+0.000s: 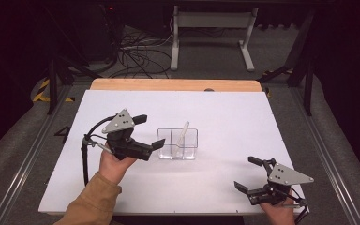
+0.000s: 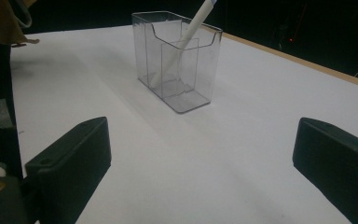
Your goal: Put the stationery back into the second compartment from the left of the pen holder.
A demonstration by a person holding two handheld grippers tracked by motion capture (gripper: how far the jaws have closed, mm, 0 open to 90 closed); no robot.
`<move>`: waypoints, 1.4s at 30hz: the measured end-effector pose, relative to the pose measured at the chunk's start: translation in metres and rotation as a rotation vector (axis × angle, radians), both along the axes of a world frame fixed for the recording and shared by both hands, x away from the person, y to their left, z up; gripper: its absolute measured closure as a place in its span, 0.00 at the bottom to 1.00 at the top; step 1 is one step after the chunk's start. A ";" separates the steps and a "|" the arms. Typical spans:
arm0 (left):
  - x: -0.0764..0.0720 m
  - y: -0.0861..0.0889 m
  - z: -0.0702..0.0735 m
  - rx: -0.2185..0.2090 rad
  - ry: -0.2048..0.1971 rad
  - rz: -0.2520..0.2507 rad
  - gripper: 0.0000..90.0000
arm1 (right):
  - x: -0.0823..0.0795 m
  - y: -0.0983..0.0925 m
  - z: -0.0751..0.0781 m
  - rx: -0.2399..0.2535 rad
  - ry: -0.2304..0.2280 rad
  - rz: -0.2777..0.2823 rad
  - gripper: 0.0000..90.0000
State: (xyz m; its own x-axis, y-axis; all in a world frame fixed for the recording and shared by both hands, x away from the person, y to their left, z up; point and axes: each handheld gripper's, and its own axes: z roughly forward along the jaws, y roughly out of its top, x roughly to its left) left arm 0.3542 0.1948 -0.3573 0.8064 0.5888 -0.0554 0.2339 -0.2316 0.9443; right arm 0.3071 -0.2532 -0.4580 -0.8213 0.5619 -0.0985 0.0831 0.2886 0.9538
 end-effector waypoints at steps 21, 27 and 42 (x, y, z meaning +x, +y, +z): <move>-0.040 0.060 -0.050 0.077 -0.068 0.046 0.02 | 0.001 0.005 -0.001 -0.029 0.014 -0.004 0.03; -0.046 0.074 -0.076 0.039 -0.023 0.047 0.02 | 0.001 0.005 -0.002 -0.021 0.023 -0.002 0.03; -0.060 0.092 -0.112 0.097 -0.021 0.112 0.01 | 0.002 0.004 -0.003 -0.018 0.039 -0.003 0.03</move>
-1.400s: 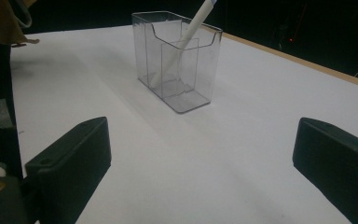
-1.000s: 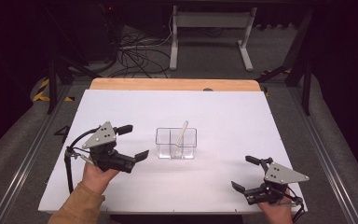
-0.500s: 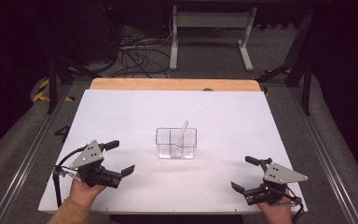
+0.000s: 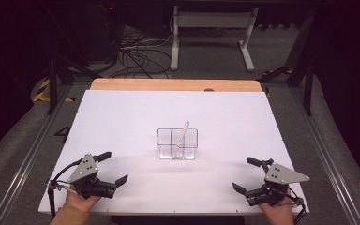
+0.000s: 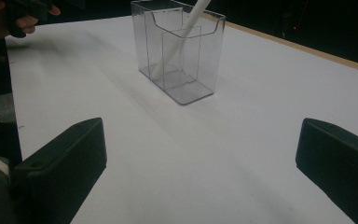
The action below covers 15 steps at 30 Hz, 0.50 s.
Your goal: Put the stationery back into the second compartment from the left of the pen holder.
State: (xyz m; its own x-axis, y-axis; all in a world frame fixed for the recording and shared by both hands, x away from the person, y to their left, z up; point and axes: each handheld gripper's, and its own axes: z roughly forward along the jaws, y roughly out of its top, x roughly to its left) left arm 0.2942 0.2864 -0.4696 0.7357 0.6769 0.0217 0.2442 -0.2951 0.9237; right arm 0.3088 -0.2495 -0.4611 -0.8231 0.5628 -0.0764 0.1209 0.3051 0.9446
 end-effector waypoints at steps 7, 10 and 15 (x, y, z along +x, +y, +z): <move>-0.006 0.010 -0.009 -0.059 0.020 0.011 0.01 | 0.000 0.001 -0.001 -0.004 0.006 0.005 0.03; -0.005 0.014 -0.008 -0.068 0.018 0.027 0.01 | 0.001 0.001 -0.001 -0.007 0.007 0.004 0.03; -0.006 0.015 -0.007 -0.079 0.009 0.030 0.01 | 0.001 0.001 -0.001 -0.009 0.006 0.001 0.03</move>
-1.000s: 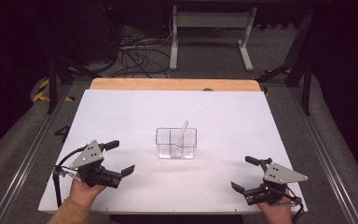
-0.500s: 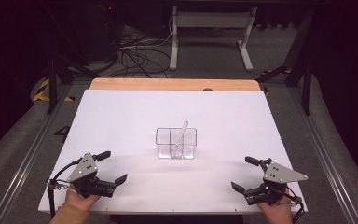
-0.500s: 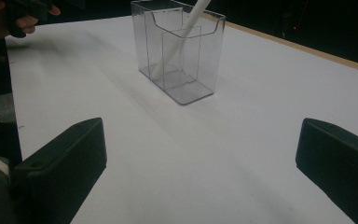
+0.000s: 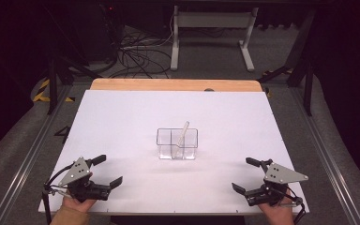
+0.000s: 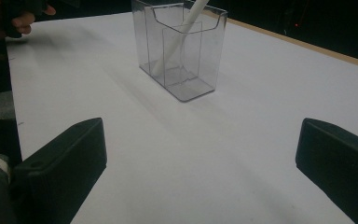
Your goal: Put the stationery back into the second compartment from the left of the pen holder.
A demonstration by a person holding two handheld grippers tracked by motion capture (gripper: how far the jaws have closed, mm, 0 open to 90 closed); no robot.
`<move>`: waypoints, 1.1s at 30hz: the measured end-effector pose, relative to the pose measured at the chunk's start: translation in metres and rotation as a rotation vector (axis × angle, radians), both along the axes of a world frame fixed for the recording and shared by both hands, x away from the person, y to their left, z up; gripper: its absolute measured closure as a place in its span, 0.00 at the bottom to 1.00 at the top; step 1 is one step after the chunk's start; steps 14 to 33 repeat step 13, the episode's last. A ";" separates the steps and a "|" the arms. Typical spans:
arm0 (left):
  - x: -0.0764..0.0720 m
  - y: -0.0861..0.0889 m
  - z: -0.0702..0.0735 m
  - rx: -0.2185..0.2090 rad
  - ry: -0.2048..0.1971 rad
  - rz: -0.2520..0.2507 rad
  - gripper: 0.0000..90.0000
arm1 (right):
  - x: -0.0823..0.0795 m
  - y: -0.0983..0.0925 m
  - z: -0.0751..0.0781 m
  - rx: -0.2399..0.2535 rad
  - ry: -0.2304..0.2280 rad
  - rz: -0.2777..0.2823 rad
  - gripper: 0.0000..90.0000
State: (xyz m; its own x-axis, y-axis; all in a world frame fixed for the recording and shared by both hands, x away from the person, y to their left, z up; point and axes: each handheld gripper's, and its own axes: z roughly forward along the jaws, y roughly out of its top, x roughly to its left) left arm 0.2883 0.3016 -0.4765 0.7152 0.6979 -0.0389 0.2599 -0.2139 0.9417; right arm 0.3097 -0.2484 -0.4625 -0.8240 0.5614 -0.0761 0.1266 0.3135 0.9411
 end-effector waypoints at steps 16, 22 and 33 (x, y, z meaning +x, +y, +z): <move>-0.001 0.000 0.005 -0.006 0.022 0.015 0.01 | 0.000 0.000 0.000 -0.003 0.000 0.002 0.03; -0.001 0.000 0.005 -0.006 0.022 0.015 0.01 | 0.000 0.000 0.000 -0.003 0.000 0.002 0.03; -0.001 0.000 0.005 -0.006 0.022 0.015 0.01 | 0.000 0.000 0.000 -0.003 0.000 0.002 0.03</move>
